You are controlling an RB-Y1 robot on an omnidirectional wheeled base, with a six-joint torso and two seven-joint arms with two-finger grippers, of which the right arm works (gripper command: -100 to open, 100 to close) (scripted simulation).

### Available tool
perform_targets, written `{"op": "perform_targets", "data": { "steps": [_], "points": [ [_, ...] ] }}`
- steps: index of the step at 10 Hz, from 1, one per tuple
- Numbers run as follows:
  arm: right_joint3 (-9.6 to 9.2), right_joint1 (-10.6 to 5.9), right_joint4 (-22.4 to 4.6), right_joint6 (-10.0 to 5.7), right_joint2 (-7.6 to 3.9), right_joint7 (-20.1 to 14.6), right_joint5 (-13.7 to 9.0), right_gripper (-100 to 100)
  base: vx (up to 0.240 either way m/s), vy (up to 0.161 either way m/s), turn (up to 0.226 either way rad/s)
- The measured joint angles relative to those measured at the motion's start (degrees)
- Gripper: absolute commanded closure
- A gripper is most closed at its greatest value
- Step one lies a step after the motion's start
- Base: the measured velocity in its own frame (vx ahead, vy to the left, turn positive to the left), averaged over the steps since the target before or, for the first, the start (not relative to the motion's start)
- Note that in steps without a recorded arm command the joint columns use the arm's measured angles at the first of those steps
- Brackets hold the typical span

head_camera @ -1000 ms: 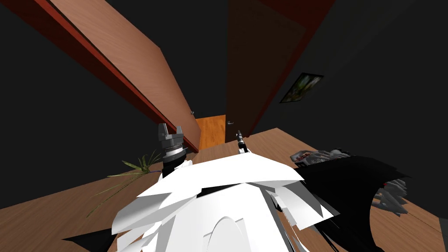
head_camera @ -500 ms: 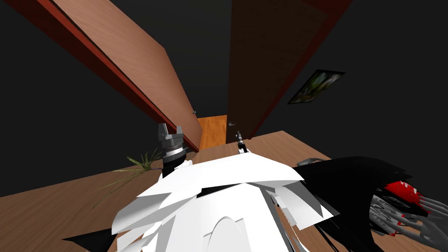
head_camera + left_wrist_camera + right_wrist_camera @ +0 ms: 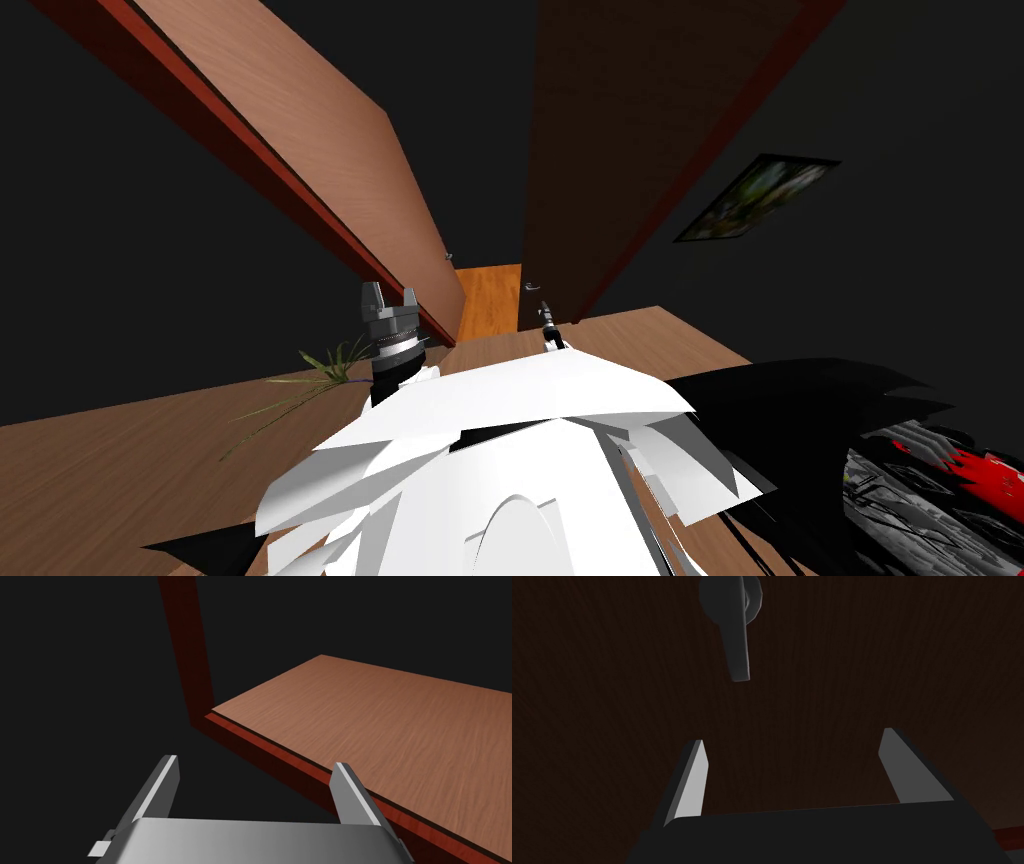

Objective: Push the door open

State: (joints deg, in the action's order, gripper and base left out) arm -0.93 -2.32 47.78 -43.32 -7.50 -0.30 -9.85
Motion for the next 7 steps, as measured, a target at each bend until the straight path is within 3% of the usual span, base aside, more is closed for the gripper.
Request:
{"op": "perform_targets", "data": {
  "steps": [7],
  "points": [
    [-0.34,-3.10,-7.6,-1.32,-0.19,-0.3,-0.3,-100,0.047,-0.067,0.090]
  ]
}}
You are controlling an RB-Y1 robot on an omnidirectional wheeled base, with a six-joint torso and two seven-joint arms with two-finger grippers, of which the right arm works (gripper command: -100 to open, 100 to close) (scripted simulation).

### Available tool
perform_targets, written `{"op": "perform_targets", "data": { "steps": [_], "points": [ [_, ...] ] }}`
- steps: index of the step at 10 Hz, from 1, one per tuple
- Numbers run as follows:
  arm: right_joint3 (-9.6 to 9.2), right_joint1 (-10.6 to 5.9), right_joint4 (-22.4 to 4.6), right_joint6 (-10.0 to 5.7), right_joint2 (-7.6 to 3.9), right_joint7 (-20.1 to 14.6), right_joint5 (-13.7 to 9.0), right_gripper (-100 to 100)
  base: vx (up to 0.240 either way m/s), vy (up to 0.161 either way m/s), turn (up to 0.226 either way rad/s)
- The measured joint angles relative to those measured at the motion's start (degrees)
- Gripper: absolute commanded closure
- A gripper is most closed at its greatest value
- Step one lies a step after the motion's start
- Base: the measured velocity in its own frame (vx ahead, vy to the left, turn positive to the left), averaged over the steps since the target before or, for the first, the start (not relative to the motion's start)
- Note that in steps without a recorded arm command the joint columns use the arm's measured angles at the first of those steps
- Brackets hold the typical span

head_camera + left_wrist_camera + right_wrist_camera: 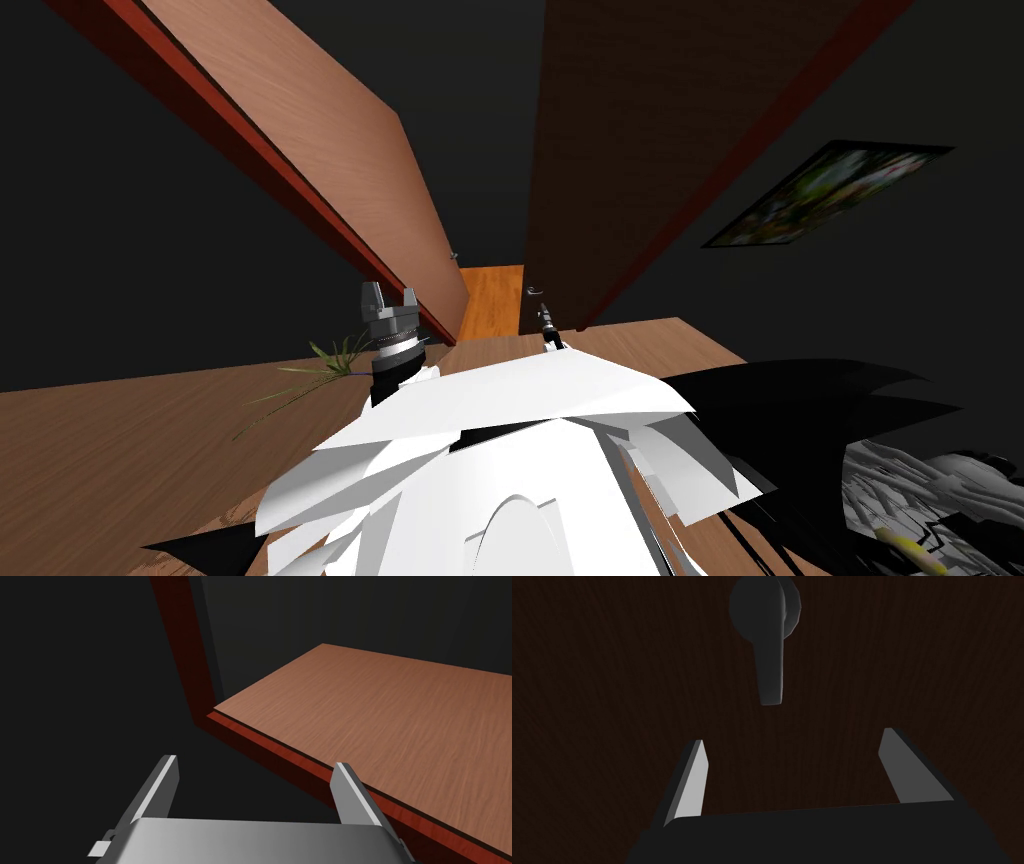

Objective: Push the door open

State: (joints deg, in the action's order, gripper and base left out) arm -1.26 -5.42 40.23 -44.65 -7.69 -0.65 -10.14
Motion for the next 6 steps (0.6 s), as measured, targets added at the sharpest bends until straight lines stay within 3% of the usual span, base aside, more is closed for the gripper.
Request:
{"op": "perform_targets", "data": {
  "steps": [6],
  "points": [
    [0.50,-0.12,-0.6,-0.37,0.17,0.2,-0.2,-100,0.180,-0.025,0.026]
  ]
}}
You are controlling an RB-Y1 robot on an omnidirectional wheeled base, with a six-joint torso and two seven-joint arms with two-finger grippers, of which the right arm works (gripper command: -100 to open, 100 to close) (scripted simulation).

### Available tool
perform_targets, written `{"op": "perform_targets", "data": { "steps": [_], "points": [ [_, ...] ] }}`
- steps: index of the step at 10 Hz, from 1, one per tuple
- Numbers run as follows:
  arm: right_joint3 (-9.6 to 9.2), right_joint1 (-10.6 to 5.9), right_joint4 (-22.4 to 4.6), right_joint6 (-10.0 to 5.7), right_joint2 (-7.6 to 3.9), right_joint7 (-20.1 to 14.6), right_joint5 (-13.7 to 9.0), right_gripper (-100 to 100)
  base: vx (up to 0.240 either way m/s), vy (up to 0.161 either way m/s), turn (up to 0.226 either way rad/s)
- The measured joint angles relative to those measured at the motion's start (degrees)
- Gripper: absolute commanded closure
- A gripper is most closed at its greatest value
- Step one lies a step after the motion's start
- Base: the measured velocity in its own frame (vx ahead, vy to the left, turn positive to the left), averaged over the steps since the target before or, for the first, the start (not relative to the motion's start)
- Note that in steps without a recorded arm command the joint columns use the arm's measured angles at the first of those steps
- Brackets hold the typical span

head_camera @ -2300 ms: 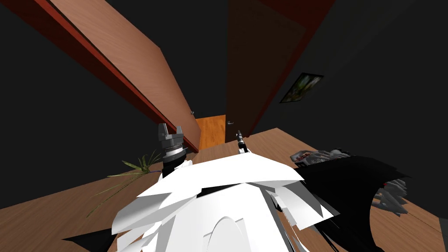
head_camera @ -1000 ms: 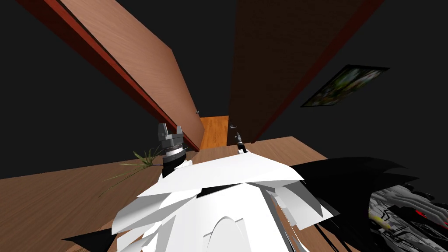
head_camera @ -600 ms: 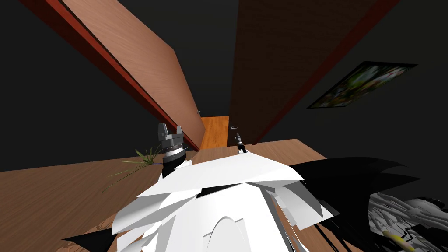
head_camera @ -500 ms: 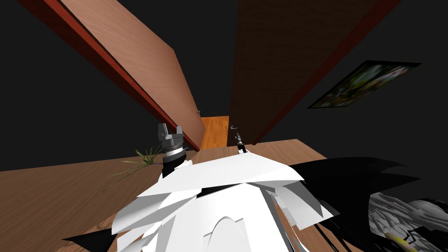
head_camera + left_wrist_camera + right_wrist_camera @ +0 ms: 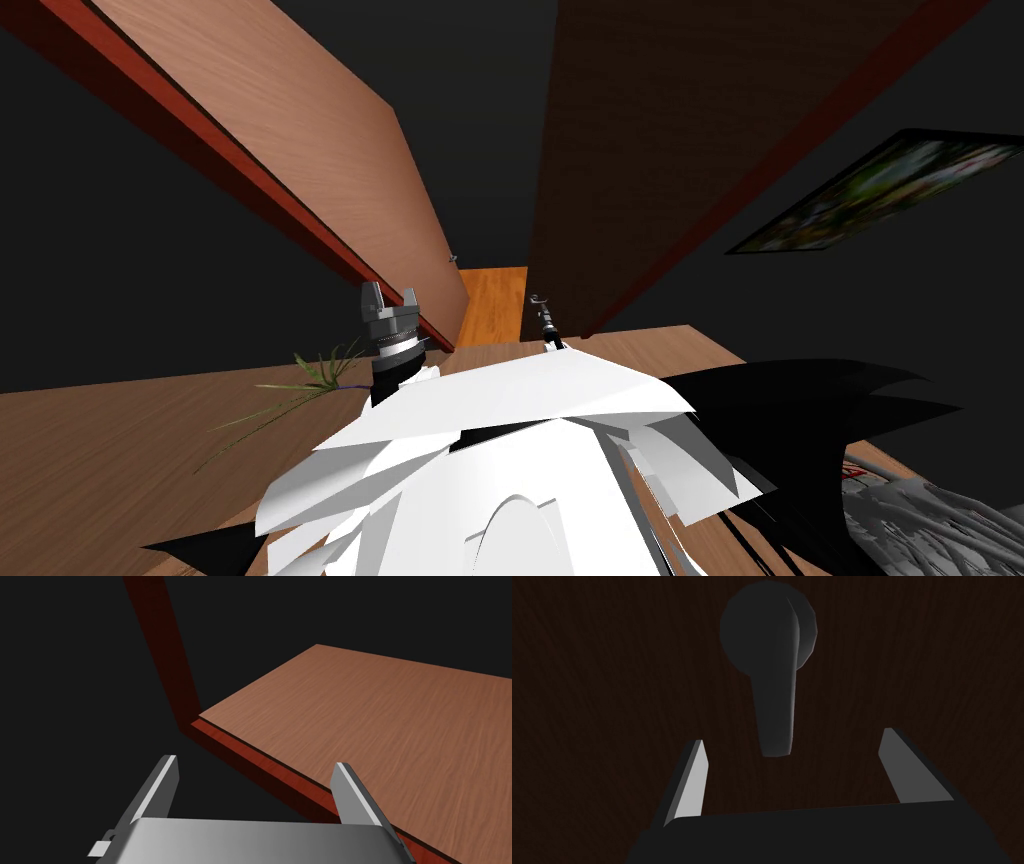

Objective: Push the door open

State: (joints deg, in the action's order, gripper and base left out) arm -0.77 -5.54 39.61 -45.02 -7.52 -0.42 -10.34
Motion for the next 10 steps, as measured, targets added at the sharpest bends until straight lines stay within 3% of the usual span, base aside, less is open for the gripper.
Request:
{"op": "perform_targets", "data": {
  "steps": [4,5,10],
  "points": [
    [0.45,-0.07,-0.4,-0.25,0.13,0.2,-0.2,-100,0.171,-0.011,0.020],
    [0.46,-0.10,-0.4,-0.28,0.13,0.2,-0.2,100,-0.014,0.001,-0.004],
    [0.51,-0.31,-0.3,-0.16,0.04,0.2,-0.2,100,-0.010,0.000,0.002]
  ]
}}
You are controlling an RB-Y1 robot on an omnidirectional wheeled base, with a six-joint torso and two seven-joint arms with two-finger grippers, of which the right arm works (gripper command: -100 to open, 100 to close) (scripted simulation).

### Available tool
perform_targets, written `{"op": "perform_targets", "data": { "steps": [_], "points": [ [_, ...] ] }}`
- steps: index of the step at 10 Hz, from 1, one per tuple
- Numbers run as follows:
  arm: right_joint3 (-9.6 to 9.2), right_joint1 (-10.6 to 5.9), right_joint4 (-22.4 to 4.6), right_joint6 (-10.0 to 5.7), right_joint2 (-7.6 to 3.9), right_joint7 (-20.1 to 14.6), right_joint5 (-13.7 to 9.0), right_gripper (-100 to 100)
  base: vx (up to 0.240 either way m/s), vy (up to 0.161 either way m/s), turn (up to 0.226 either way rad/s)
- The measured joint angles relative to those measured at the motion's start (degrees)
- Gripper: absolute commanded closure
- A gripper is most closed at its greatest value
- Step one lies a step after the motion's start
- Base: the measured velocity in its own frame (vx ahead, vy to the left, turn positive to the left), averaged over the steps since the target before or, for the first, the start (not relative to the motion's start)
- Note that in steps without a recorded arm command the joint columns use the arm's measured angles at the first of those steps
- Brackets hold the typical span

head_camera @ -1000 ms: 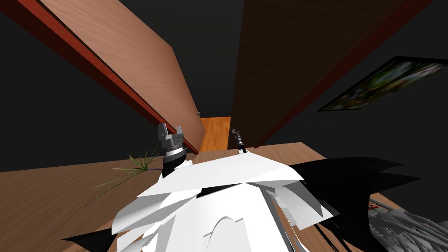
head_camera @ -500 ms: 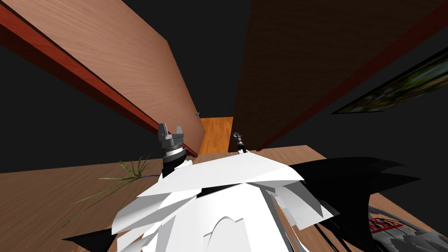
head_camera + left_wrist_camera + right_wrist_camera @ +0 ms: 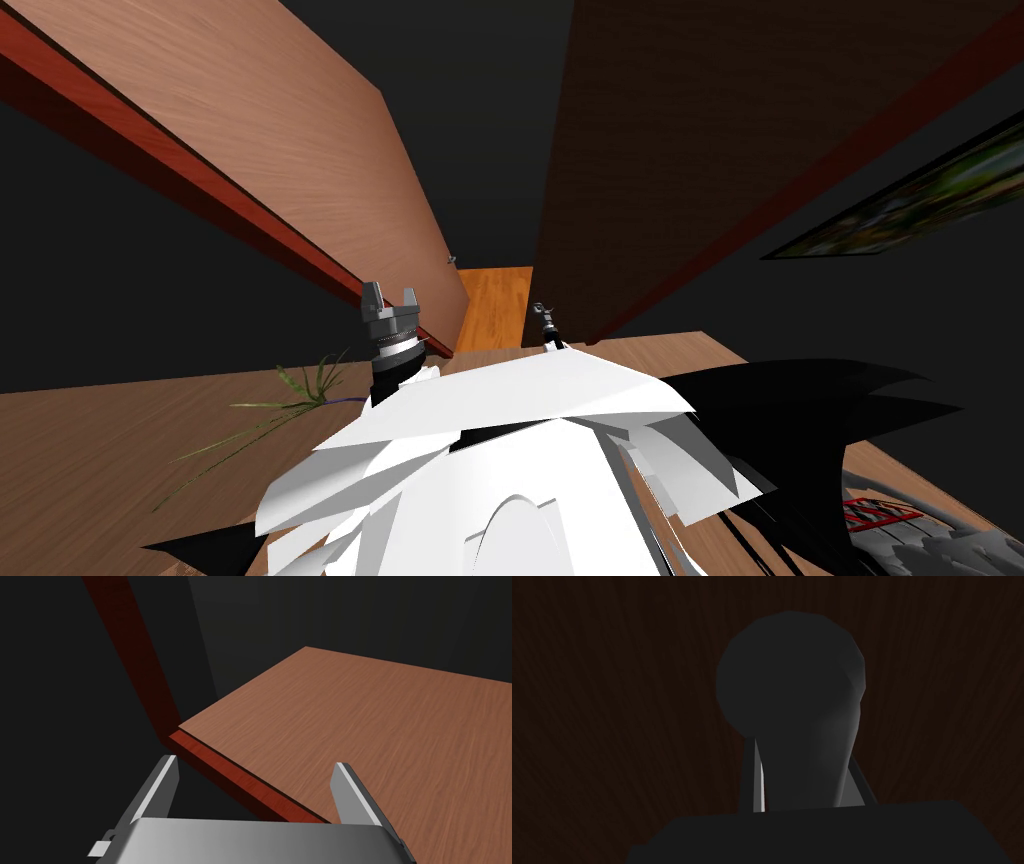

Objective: Push the door open

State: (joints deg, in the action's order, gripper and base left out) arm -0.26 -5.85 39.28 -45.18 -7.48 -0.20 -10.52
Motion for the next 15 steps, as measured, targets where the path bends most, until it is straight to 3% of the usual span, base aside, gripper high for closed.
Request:
{"op": "perform_targets", "data": {
  "steps": [4,6,8,9,11,12,13,15],
  "points": [
    [0.93,0.82,0.1,0.59,0.13,0.5,-0.5,100,0.153,0.043,-0.043],
    [1.84,-0.07,-1.3,-0.22,-0.02,0.6,-1.0,100,0.184,0.004,-0.028],
    [2.64,0.74,0.3,0.54,0.37,1.3,-1.5,100,0.197,0.032,-0.037],
    [3.08,-0.14,-1.5,-0.29,-0.10,1.1,-1.7,100,0.185,0.063,-0.054],
    [4.27,-0.50,-2.3,-0.67,-0.32,1.3,-2.4,100,0.193,0.045,-0.065],
    [4.83,0.57,-0.5,0.20,-0.20,1.7,-2.7,100,0.220,0.024,-0.063],
    [5.44,-0.64,-3.1,-0.92,-0.25,1.9,-3.0,100,0.141,0.022,-0.022],
    [6.55,-0.20,-1.9,-0.34,-0.27,2.5,-3.6,100,0.185,0.055,-0.076]
  ]
}}
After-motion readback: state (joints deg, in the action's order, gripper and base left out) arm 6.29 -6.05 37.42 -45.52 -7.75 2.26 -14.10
